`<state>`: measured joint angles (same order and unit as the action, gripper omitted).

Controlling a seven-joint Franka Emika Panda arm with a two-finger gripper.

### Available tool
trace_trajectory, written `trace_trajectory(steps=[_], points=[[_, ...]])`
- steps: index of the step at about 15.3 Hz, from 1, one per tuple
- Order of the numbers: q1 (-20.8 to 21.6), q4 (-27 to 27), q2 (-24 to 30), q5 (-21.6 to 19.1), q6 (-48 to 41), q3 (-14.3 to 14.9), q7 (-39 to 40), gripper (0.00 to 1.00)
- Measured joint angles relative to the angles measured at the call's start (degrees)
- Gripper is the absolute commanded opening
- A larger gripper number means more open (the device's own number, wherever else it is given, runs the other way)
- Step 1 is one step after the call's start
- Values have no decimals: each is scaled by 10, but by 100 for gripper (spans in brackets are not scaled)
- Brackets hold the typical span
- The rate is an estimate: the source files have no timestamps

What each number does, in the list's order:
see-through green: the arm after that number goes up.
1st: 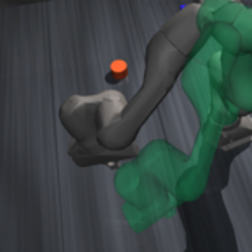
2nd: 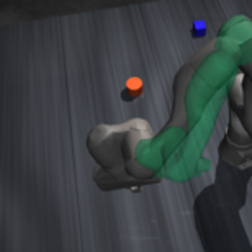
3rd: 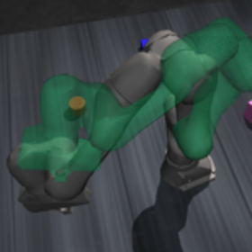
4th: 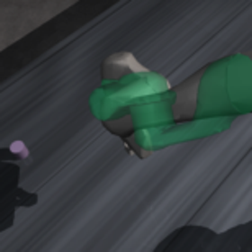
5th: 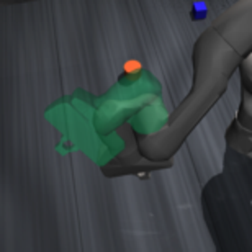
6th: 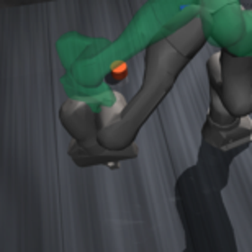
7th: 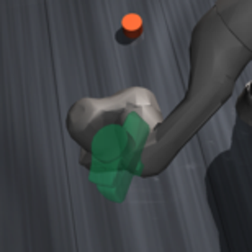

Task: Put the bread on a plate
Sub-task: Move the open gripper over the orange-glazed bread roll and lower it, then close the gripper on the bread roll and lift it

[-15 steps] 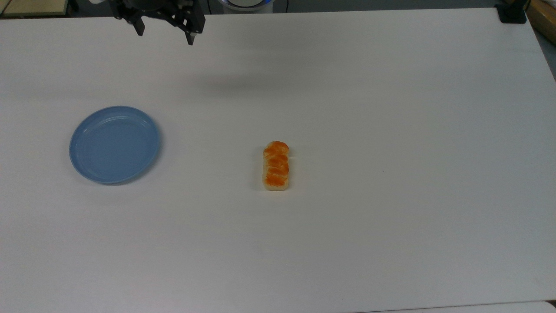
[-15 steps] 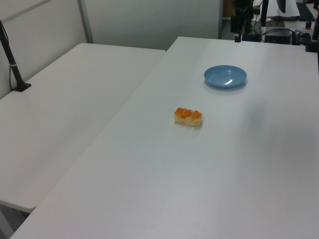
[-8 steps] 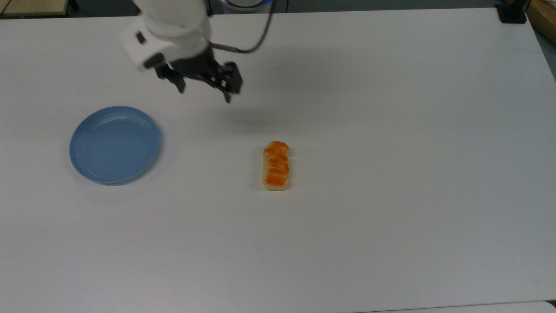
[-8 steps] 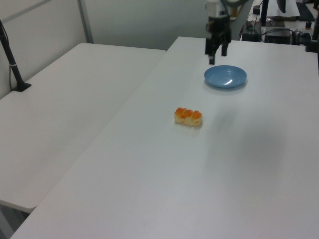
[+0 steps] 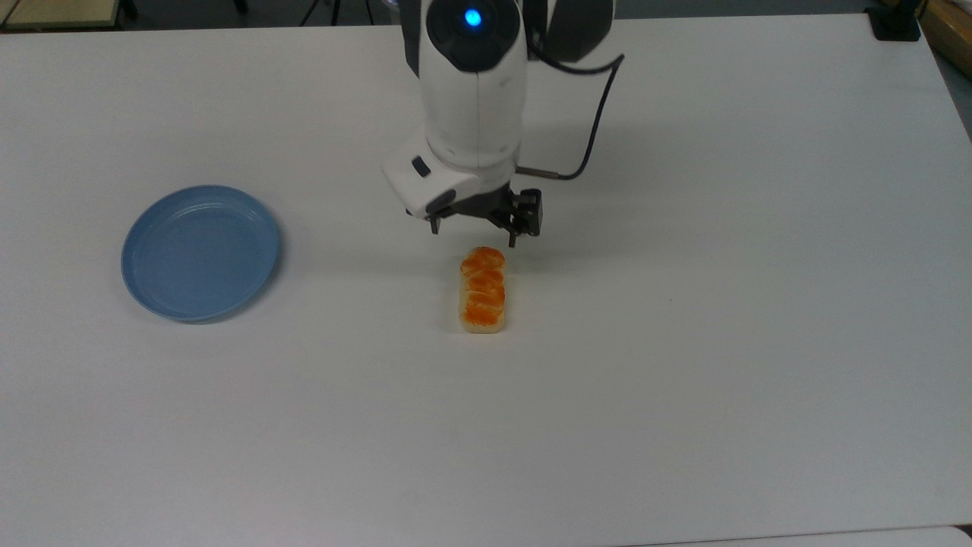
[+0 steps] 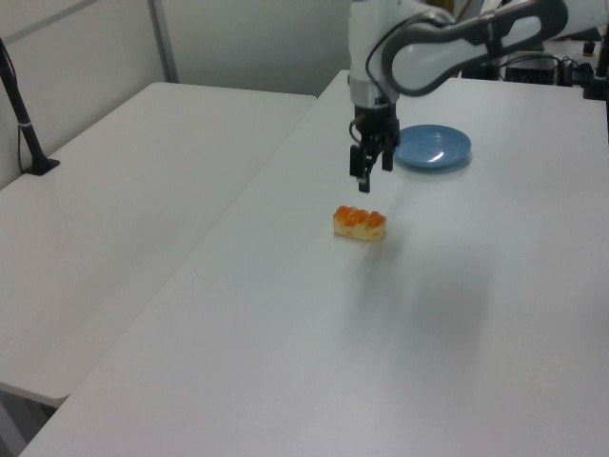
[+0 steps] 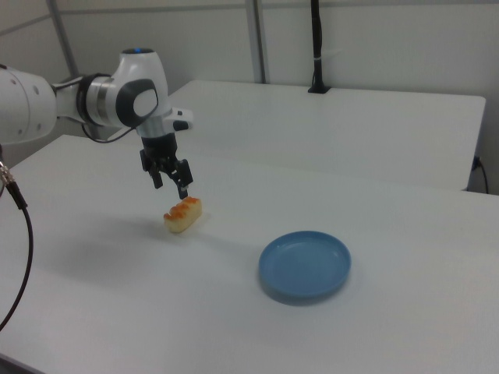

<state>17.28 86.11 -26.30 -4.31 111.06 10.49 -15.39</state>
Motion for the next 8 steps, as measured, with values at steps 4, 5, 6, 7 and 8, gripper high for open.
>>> trace_trajectory(steps=[4, 5, 6, 7, 8], points=[[7, -1, -42, 0, 36, 0, -2, 100], [8, -2, -49, 0, 44, 0, -3, 100], [10, -2, -56, 0, 52, 0, -8, 100], [11, -3, -63, 2, 61, 0, -15, 100], [14, -3, -70, 6, 73, 0, -26, 98]])
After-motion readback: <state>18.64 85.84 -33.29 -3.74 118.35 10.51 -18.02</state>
